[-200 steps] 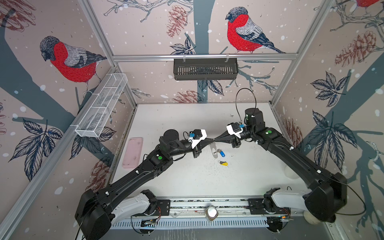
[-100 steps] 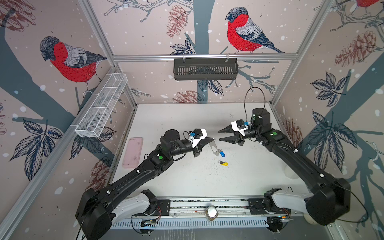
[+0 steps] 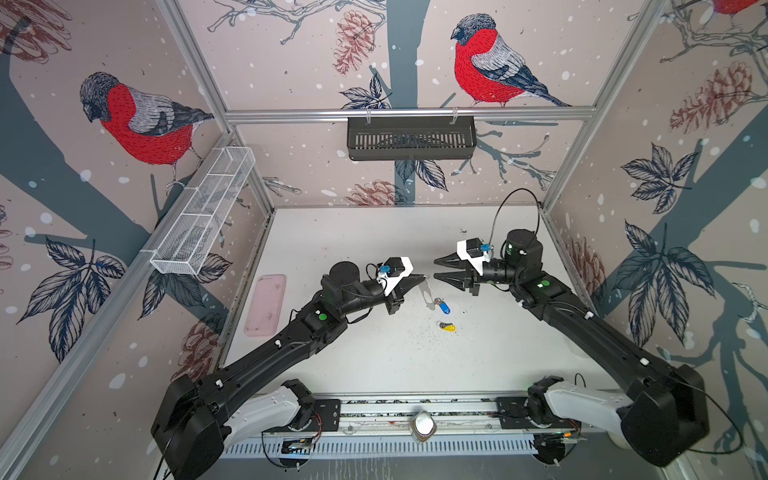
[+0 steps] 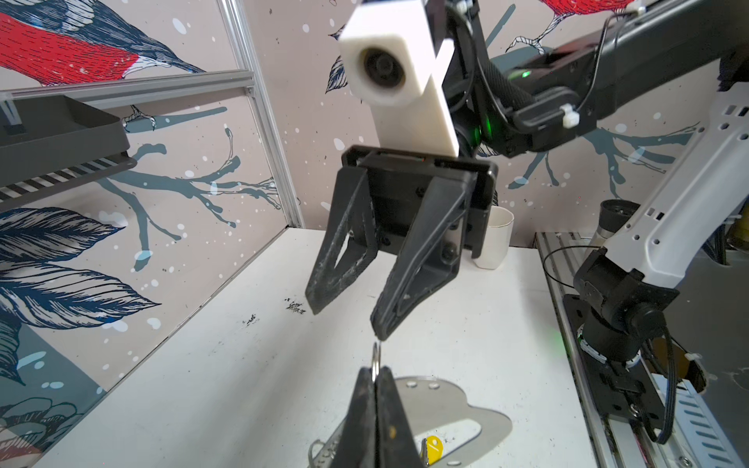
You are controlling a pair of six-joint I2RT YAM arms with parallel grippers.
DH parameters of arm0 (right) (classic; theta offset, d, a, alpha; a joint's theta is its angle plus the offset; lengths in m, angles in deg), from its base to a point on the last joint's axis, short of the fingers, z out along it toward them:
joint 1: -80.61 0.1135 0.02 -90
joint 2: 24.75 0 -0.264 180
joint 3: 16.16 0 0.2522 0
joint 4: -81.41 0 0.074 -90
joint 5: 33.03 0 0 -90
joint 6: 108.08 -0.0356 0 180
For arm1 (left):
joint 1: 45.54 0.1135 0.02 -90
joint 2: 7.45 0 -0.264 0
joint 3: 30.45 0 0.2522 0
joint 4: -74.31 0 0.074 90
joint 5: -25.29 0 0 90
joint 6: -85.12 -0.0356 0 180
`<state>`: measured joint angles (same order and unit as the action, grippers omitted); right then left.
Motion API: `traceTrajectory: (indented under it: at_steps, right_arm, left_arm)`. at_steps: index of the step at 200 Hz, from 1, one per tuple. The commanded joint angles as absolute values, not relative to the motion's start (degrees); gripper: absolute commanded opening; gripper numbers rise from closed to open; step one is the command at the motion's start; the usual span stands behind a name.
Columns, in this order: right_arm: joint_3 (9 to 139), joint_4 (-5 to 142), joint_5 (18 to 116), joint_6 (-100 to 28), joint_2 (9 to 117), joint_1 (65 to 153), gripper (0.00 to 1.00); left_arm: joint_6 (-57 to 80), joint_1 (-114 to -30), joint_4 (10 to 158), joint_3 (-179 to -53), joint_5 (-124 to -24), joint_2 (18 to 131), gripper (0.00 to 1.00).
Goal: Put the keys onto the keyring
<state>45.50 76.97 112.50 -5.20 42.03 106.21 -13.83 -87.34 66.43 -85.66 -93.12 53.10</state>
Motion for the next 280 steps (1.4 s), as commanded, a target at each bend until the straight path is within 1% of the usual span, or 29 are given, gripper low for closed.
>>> traceTrajectory:
  at_steps: [1, 37, 63, 91, 123, 140, 167, 193, 224, 280]
  right_arm:
    - [41.60, 83.28, 101.76, -15.66, 40.55, 107.34, 0.41]
    - [33.65, 82.34, 84.04, -24.76, 37.81, 109.84, 0.40]
    - [28.81, 82.47, 78.50, -30.06, 37.72, 110.98, 0.40]
    - [26.08, 82.12, 71.71, -32.21, 39.26, 113.51, 0.38]
    - [23.70, 82.54, 71.03, -33.22, 41.92, 115.32, 0.37]
    - [22.85, 81.36, 69.00, -34.39, 42.98, 116.28, 0.39]
    - [22.22, 79.43, 68.43, -34.82, 44.74, 117.62, 0.40]
    - [23.03, 78.35, 66.84, -34.99, 45.44, 119.28, 0.41]
    - [24.56, 75.34, 65.79, -36.35, 46.79, 120.12, 0.38]
    - [25.79, 69.08, 64.38, -36.53, 46.79, 122.24, 0.39]
  left_arm:
    - [-11.98, -87.37, 61.66, -84.22, -90.90, 52.02, 0.00]
    - [-9.13, -87.37, 61.41, -81.06, -85.62, 49.06, 0.00]
    - [-6.97, -87.37, 59.40, -78.05, -83.73, 46.69, 0.00]
    - [-5.35, -87.37, 59.28, -76.44, -82.09, 44.86, 0.00]
    - [-4.11, -87.42, 59.82, -75.43, -81.41, 43.45, 0.00]
    - [-3.74, -87.46, 59.87, -75.15, -80.98, 42.83, 0.00]
    - [-3.04, -87.46, 58.48, -74.51, -81.43, 42.71, 0.00]
    - [-3.03, -87.43, 58.69, -75.12, -81.83, 43.56, 0.00]
    - [-3.12, -87.72, 59.56, -75.44, -82.01, 43.46, 0.00]
    - [-3.28, -87.89, 59.26, -74.85, -82.12, 42.46, 0.00]
